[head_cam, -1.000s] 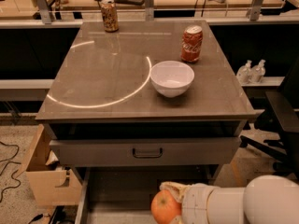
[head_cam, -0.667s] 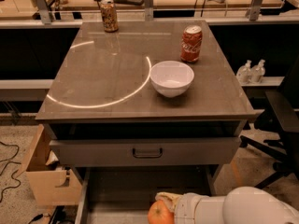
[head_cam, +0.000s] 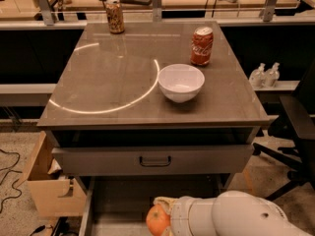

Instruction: Place orange into middle drawer

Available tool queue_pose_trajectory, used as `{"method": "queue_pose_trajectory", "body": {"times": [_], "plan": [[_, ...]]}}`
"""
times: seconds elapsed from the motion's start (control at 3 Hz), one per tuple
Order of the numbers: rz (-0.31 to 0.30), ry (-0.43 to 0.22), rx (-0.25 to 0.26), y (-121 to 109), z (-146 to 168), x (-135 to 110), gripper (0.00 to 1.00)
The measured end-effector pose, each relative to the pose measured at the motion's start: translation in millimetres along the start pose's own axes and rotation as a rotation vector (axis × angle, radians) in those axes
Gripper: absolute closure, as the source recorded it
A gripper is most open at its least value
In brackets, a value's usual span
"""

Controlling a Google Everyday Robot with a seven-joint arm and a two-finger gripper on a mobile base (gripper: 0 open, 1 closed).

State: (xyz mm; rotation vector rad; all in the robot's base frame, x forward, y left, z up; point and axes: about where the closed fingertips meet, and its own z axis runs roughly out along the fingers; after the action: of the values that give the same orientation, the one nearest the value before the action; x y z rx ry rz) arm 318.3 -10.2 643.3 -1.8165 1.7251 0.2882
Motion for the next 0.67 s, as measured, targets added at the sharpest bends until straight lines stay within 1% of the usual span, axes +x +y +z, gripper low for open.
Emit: {"method": "queue_pose_trajectory", "body": {"times": [0.33,0.67], "plan": [[-0.023,-0.057,0.028,-25,68,14,1.0],[-0.044,-0.108,0.054,-49,113,14,1.0]]}}
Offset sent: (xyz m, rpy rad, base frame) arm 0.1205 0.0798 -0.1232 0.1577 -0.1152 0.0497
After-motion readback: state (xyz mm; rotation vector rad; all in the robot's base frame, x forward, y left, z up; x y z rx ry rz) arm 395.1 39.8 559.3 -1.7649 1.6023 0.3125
